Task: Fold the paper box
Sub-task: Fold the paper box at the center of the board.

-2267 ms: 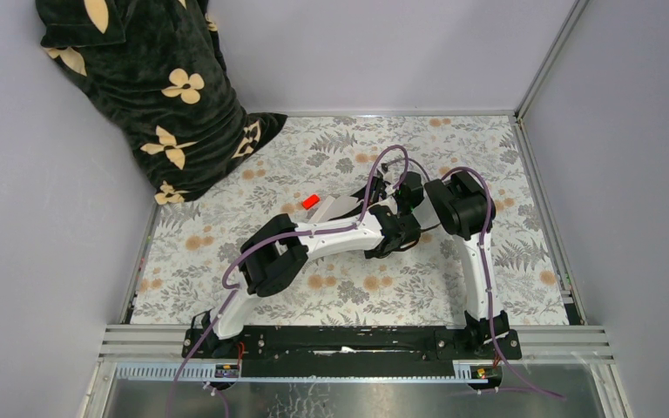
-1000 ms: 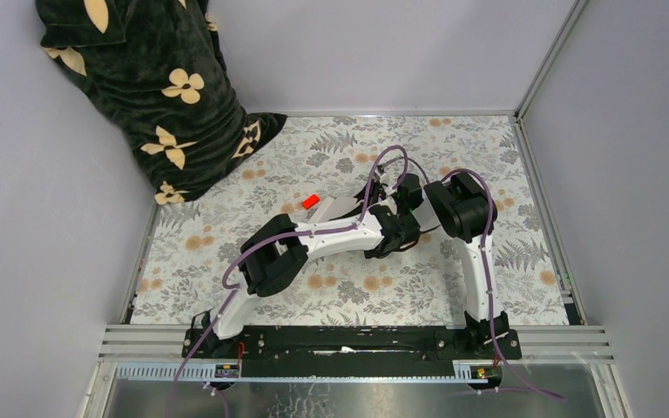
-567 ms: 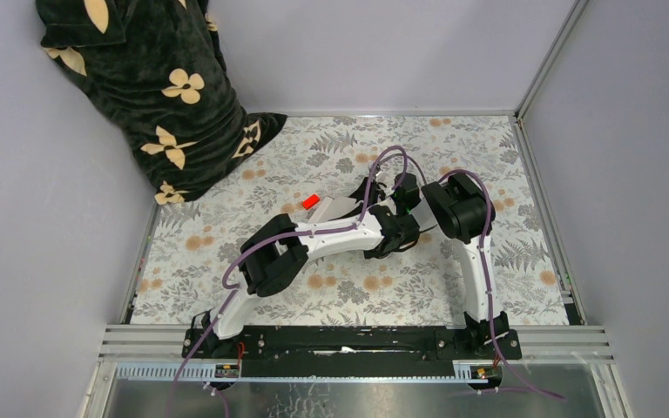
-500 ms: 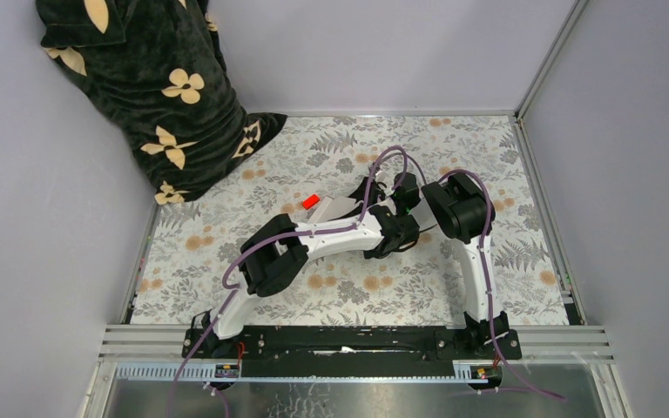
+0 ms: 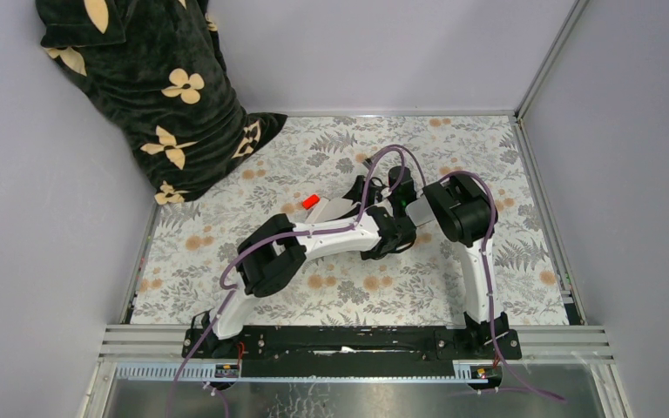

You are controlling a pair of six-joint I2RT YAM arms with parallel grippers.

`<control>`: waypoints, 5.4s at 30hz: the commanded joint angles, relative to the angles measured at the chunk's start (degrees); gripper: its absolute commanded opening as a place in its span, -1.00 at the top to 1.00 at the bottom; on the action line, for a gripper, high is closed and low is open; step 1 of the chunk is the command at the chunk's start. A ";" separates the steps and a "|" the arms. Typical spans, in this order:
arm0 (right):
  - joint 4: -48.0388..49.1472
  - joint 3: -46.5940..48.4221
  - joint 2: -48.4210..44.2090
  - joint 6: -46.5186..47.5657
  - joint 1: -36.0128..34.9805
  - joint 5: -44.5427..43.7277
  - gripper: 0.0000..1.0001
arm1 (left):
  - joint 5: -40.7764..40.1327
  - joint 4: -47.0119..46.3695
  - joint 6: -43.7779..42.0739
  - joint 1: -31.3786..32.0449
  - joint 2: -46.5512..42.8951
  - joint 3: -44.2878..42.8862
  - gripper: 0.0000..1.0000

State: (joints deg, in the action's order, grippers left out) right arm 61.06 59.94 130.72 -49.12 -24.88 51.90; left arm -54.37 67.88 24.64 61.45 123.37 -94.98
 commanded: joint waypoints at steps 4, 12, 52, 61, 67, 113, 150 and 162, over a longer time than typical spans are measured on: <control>-1.14 0.95 0.09 7.97 -2.08 -1.78 -0.14 | 12.93 -10.48 2.95 0.69 0.06 2.13 0.79; 9.71 0.17 2.55 7.48 -2.09 2.47 -0.18 | 13.32 -11.46 2.60 0.67 -0.44 3.05 0.79; -6.82 6.19 2.31 24.30 -7.71 -2.21 0.23 | 16.22 -16.95 0.66 -0.37 -3.91 7.84 0.79; 1.55 4.52 3.26 18.44 -7.99 -3.92 0.59 | 16.18 -17.55 0.71 -0.37 -4.49 8.84 0.79; 0.73 1.78 0.92 18.43 -8.36 -9.18 0.69 | 15.45 -17.67 0.76 -0.56 -5.55 9.47 0.79; -85.92 7.90 -24.99 34.37 -13.72 -50.68 0.88 | 39.37 -37.17 2.23 -22.75 -43.15 32.32 -0.31; -88.45 16.97 -13.03 33.30 -19.60 -63.61 0.65 | 48.06 -56.04 7.15 -23.79 -36.87 41.12 0.08; -86.10 15.82 -13.86 33.05 -19.62 -61.00 0.62 | 44.88 -65.92 7.99 -23.76 -25.12 40.77 0.57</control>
State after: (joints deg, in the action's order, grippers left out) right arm -24.03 78.85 113.62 -16.25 -44.31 -12.23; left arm -6.70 9.37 31.88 37.82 95.35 -54.72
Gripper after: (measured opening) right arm 0.186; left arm 0.228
